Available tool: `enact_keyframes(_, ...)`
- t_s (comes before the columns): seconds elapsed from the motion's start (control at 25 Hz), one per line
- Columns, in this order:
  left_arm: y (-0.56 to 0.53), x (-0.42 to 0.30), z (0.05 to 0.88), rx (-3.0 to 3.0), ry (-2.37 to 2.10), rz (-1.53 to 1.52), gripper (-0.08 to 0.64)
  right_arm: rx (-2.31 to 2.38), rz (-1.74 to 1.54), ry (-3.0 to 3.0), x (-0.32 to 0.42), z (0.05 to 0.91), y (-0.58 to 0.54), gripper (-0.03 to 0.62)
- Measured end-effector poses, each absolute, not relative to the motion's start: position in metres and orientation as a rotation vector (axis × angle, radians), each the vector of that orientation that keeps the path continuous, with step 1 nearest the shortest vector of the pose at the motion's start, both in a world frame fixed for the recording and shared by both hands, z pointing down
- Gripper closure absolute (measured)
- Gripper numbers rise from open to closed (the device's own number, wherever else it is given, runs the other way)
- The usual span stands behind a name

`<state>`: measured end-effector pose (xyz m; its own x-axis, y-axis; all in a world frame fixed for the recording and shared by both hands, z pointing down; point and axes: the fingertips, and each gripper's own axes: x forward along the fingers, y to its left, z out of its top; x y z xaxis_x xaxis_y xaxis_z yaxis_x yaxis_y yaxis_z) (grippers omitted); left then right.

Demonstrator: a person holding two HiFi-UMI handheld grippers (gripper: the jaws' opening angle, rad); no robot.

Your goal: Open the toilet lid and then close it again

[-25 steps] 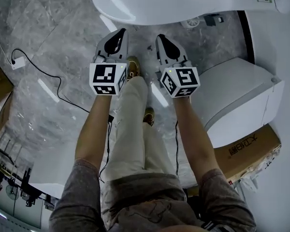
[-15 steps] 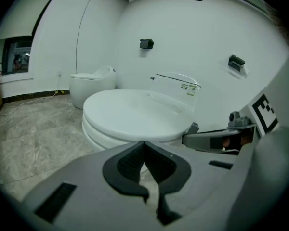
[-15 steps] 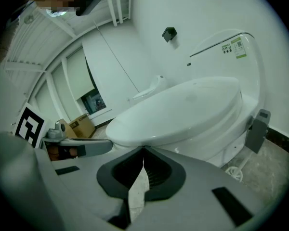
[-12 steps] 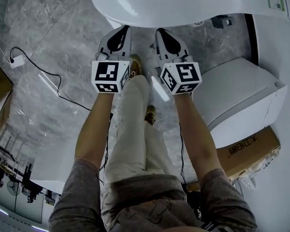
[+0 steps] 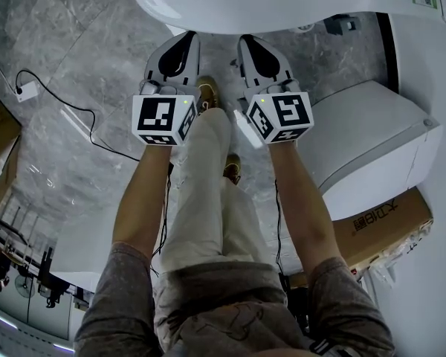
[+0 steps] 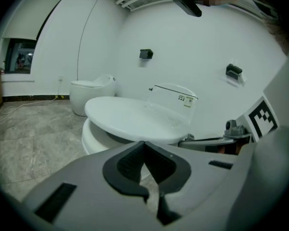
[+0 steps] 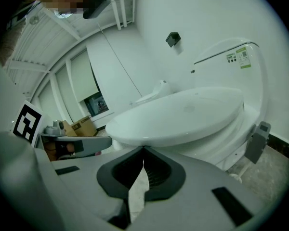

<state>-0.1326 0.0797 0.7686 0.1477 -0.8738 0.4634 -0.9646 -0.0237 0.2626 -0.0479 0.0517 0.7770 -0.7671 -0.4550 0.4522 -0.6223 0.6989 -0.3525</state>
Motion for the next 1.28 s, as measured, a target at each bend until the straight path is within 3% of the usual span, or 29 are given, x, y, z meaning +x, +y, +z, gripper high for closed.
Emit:
enact_keyframes(0.68, -0.001, -0.068, 0.555, 2.245, -1.574, 0.233, 0.552, 1.145, 0.71, -2.515, -0.003, 0.602, -0.011, 0.566)
enact_keyframes(1.28, -0.106, 0.021, 0.472, 2.417, -1.323, 0.364, 0.552, 1.42, 0.742, -2.467, 0.075, 0.507, -0.113, 0.565)
